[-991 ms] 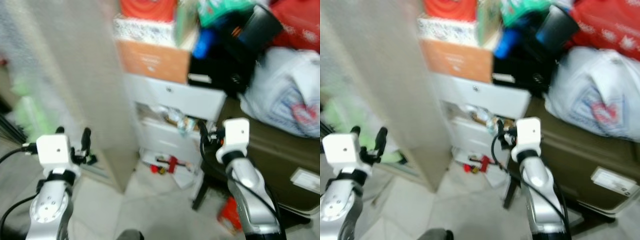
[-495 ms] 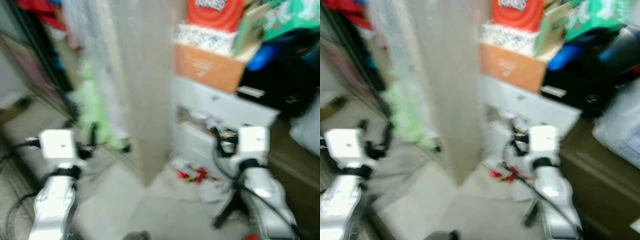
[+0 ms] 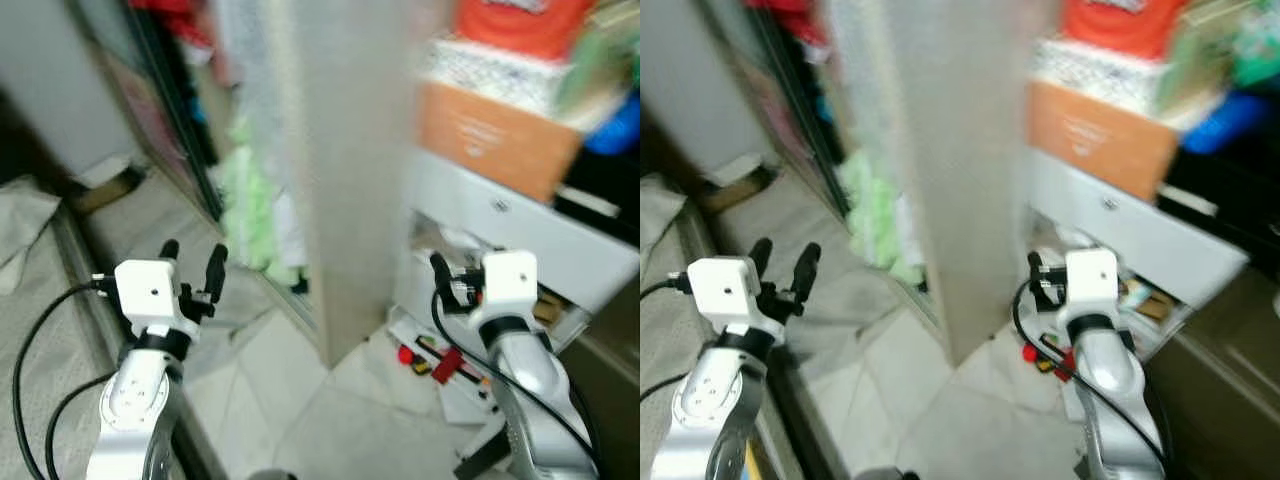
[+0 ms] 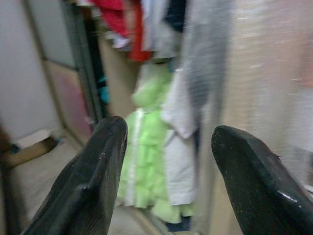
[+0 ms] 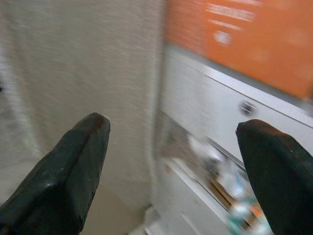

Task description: Clean up the room

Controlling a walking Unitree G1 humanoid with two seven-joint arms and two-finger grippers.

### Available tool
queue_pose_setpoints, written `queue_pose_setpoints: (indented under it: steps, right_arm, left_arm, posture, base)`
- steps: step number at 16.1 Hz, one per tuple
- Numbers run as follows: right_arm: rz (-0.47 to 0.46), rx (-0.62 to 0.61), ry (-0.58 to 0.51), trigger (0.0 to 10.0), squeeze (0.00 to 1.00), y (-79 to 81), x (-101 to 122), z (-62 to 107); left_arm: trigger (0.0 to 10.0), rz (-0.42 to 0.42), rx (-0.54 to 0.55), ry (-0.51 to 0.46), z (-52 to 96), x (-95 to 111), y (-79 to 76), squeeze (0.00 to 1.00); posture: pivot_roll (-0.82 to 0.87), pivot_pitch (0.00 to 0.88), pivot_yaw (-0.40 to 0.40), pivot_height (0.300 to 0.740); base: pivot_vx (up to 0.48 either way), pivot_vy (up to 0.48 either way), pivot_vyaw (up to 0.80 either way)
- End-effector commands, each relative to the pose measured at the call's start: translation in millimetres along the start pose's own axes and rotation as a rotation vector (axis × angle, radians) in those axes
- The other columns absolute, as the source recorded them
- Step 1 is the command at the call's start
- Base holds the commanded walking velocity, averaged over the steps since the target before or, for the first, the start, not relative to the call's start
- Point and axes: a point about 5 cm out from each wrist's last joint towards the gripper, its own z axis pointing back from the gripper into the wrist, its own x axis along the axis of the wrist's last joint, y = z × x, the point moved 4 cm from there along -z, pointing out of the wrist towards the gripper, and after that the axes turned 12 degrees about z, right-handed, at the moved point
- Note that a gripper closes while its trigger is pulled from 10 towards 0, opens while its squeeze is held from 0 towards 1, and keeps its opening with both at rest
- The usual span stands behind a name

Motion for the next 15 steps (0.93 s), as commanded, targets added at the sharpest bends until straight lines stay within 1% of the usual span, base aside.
queue_pose_setpoints:
  steps: [1,3,4,5,7,9,11,12,13,15]
  right_arm:
    - [-0.023,0.040,-0.032,10.0,0.00,11.6,9.4,-5.3]
    - [-0.034,0.058,-0.061,10.0,0.00,16.5,18.7,-14.0]
    - [-0.042,0.070,-0.068,10.0,0.00,18.7,21.1,-16.5]
    - [-0.043,0.076,-0.070,10.0,0.00,19.1,21.1,-17.2]
    - [-0.040,0.122,-0.077,10.0,0.00,26.6,21.6,-21.3]
    - [-0.043,0.166,-0.094,10.0,0.00,35.6,25.7,-28.1]
    - [-0.052,0.171,-0.110,10.0,0.00,39.4,31.1,-32.6]
    - [-0.003,0.178,-0.101,10.0,0.00,41.5,29.6,-33.1]
    - [-0.026,0.165,-0.100,10.0,0.00,40.1,28.9,-31.7]
    - [-0.046,0.156,-0.106,10.0,0.00,39.7,29.5,-29.5]
  left_arm:
    - [10.0,-0.028,0.039,0.000,2.0,1.0,9.3,0.00]
    - [10.0,-0.021,0.073,-0.002,3.4,1.9,13.3,0.00]
    - [10.0,-0.030,0.086,-0.005,4.7,3.0,14.1,0.00]
    - [10.0,-0.030,0.085,-0.009,5.0,3.5,13.1,0.00]
    - [10.0,-0.029,0.113,-0.031,7.3,6.9,13.0,0.00]
    - [10.0,-0.026,0.150,-0.037,14.0,5.7,13.8,0.00]
    - [10.0,-0.026,0.182,-0.046,17.8,5.1,15.6,0.00]
    - [10.0,-0.027,0.182,-0.047,17.1,4.5,14.9,0.00]
    - [10.0,-0.028,0.168,-0.044,15.4,4.3,13.3,0.00]
    - [10.0,-0.035,0.135,-0.040,9.1,6.2,11.0,0.00]
  posture:
    - [-0.02,0.000,0.038,0.740]
    - [0.00,0.000,0.031,0.740]
    - [0.02,0.000,0.009,0.740]
    - [0.02,0.000,0.005,0.740]
    - [0.06,0.000,-0.035,0.740]
    - [0.09,0.000,-0.065,0.740]
    - [0.10,0.000,-0.070,0.740]
    - [0.10,0.000,-0.070,0.740]
    - [0.09,0.000,-0.054,0.740]
    - [0.07,0.000,-0.033,0.740]
  base:
    - [0.000,0.000,0.80]
    - [0.000,0.000,0.80]
    - [0.000,0.000,0.68]
    - [0.000,0.000,0.68]
    - [0.000,0.000,0.00]
    - [0.000,0.000,0.00]
    - [0.000,0.000,0.00]
    - [0.000,0.000,0.00]
    - [0.000,0.000,0.00]
    - [0.000,0.000,0.80]
